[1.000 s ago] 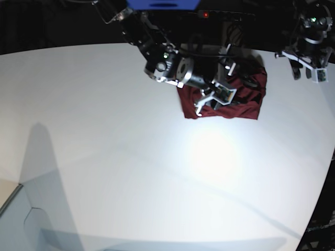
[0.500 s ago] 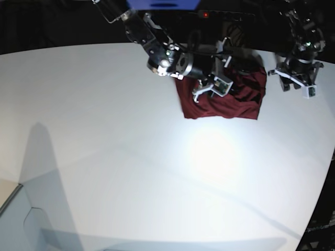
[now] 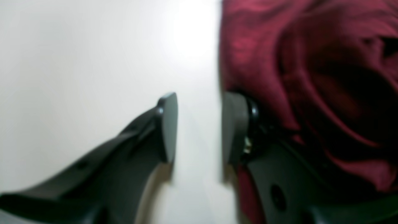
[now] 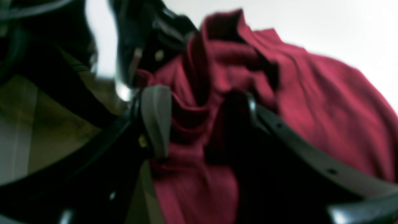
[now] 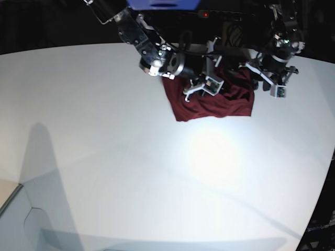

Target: Layout the t-shirt on the table in an organized manner, then fold the t-shirt properly

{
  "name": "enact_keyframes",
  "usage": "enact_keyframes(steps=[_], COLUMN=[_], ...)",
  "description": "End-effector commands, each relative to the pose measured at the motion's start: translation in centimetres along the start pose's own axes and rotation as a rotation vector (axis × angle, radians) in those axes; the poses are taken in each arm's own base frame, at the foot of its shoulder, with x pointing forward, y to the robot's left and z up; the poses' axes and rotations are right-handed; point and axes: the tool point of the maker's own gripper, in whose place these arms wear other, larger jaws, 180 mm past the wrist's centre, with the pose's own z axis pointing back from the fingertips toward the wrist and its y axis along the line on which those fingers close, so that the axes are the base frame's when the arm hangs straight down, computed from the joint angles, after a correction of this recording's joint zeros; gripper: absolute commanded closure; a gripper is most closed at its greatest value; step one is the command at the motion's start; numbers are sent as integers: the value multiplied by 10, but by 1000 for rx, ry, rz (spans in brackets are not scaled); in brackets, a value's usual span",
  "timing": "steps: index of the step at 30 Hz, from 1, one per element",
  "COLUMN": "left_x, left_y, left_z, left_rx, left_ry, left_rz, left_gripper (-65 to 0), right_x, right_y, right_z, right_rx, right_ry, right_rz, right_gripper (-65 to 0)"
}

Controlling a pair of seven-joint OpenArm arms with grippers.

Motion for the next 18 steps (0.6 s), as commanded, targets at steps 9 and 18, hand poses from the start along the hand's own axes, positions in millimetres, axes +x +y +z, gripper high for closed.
enact_keyframes(steps=[9, 18], left_x=[3, 3], left_y=[0, 1], left_z=[15, 15], left_rx=[-2, -2], left_ry=[-4, -4], left_rz=[-32, -33], left_gripper=[-235, -235], right_x=[19, 28], right_y=[-12, -19], right_z=[4, 6], right_rx=[-5, -14], right_ry=[-56, -70], right_rz=[31, 61], right_gripper=[-230, 0])
